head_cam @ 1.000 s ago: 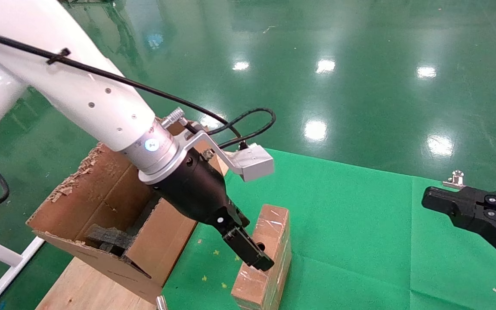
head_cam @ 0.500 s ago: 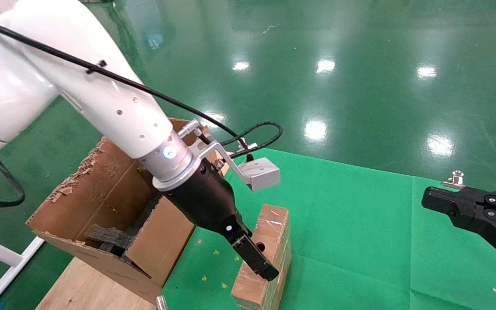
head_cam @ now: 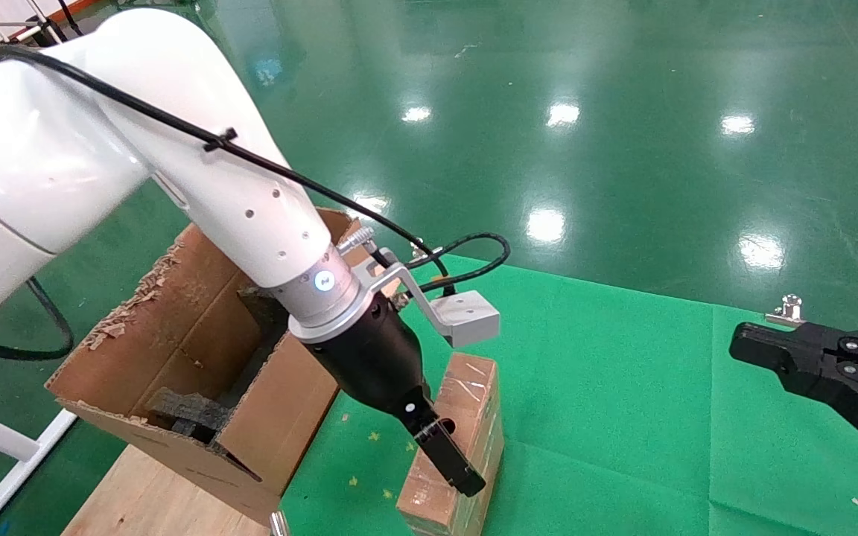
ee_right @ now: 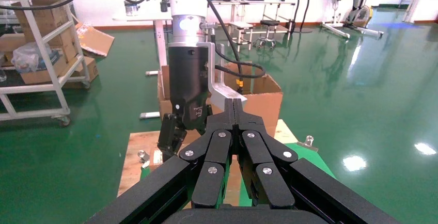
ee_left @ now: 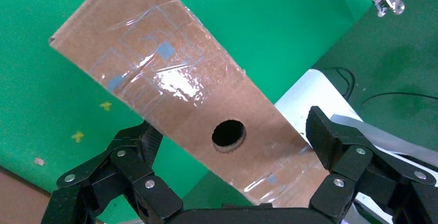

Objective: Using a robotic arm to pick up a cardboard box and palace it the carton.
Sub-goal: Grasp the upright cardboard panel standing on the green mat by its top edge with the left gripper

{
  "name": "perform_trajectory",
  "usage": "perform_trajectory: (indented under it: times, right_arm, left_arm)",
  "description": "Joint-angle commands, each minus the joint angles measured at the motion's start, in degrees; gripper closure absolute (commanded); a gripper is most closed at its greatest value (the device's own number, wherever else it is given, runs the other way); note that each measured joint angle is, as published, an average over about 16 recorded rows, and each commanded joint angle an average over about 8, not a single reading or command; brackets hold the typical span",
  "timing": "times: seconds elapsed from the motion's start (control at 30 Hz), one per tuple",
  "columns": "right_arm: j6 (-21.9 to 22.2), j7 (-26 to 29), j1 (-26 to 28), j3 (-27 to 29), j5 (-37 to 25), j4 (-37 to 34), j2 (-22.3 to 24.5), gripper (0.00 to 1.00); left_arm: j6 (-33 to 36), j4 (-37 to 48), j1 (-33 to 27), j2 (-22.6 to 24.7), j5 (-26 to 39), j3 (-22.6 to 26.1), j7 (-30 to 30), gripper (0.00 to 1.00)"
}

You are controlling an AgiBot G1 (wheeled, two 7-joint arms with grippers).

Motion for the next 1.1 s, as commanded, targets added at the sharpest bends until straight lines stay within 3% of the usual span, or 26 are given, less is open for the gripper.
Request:
perform_trajectory:
  times: [0.03,0.07,0.23,0.27,0.33,1.1]
  right_arm:
    - [0.0,0.0,0.0,0.0,0.0,0.0,0.0,0.75]
    - [0.0,0.0,0.0,0.0,0.0,0.0,0.0,0.62]
    - [0.01,0.0,-0.01,0.0,0.01,-0.01,0.0,0.02]
    - [0.01,0.0,-0.01,0.0,0.01,-0.01,0.0,0.0]
    - [0.02,0.0,-0.01,0.0,0.01,-0.01,0.0,0.0]
    - [0.02,0.0,-0.01,0.0,0.01,-0.02,0.0,0.0]
  left_arm:
    - [-0.17,-0.13,0.02,0.42,0.4,0.31,-0.13,0.05]
    - [-0.26,-0.17,0.07,0.47,0.34,0.32,-0.18,0.13]
    - [-0.55,-0.28,0.25,0.62,-0.08,0.31,-0.14,0.75]
    - [-0.58,-0.29,0.28,0.63,-0.17,0.29,-0.1,0.88]
    - [-0.61,-0.3,0.29,0.66,-0.21,0.31,-0.04,1.0]
    - [-0.69,-0.28,0.3,0.54,-0.29,0.17,-0.16,1.0]
